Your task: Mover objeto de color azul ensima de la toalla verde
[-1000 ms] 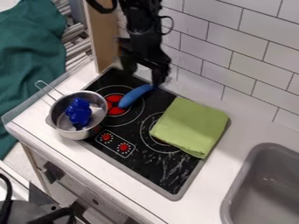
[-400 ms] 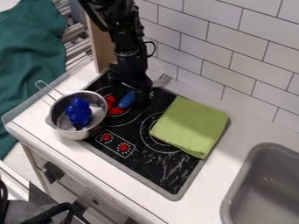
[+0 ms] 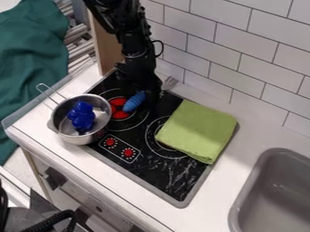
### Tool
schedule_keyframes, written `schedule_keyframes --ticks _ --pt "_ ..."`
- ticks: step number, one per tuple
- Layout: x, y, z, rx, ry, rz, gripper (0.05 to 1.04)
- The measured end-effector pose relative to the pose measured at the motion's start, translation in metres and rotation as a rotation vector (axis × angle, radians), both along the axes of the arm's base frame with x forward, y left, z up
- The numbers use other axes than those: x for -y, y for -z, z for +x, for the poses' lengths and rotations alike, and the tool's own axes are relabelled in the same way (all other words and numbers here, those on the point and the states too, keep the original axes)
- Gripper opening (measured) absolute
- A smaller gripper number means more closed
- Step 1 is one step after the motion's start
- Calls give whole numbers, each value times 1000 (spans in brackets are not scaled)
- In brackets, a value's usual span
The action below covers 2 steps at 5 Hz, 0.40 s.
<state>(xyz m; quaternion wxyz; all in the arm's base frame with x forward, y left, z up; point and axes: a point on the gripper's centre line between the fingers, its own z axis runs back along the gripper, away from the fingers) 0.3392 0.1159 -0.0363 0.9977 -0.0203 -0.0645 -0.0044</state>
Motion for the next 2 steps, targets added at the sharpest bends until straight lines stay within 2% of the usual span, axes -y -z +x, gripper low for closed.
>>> schedule_keyframes --ticks 1,2 --pt "-3 3 0 21 -19 28 686" --pt "-5 4 -2 16 -36 42 407"
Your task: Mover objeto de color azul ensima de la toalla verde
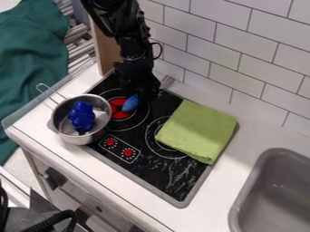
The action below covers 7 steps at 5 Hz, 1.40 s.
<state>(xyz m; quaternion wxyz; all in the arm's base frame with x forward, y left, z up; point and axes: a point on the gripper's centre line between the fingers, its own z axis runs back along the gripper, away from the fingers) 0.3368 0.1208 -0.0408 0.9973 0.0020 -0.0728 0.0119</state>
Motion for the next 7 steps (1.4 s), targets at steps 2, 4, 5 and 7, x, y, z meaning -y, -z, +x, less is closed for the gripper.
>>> schedule_keyframes --ticks 2,4,5,7 --pt "23 -21 -12 20 5 10 380" --pt "103 -91 -17 110 -60 85 379" --pt "142 -87 -29 89 -136 75 379" --pt "170 -55 -47 32 -249 40 379"
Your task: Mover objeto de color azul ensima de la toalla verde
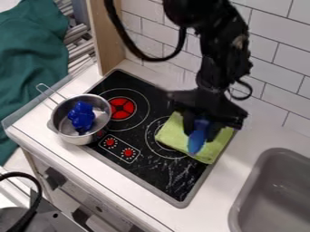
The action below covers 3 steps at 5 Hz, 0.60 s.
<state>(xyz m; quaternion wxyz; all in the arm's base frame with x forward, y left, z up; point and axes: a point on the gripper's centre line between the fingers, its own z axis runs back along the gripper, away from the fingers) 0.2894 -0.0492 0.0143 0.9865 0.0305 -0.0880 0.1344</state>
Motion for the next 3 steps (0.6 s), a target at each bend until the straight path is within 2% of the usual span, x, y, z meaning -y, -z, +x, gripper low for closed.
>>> schedule_keyframes --ticks 1,2,3 --pt "0 7 3 7 1 -14 380" --pt "-6 19 5 -15 34 -13 379" --pt "-11 24 11 9 53 -41 448"
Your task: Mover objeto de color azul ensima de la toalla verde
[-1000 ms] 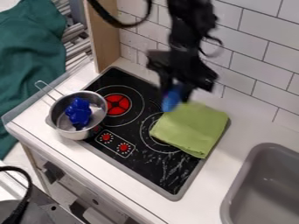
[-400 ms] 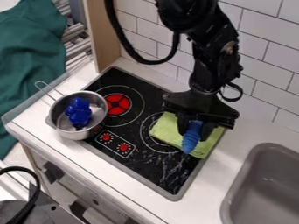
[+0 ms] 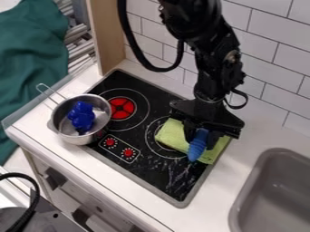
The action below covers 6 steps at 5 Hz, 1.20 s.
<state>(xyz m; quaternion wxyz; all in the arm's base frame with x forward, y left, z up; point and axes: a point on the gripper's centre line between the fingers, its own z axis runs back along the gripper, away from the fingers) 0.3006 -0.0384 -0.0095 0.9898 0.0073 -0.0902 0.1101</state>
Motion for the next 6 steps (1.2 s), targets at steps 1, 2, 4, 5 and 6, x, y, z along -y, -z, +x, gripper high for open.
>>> schedule_keyframes --ticks 1,2,4,5,6 --pt "-2 0 2 11 14 -5 735" --pt "-3 1 -4 5 23 -1 1002" --pt "-7 -37 -12 84 -14 21 1002" --pt "-6 -41 -19 31 -20 15 1001" --pt "-4 -47 -21 -29 -24 5 1001"
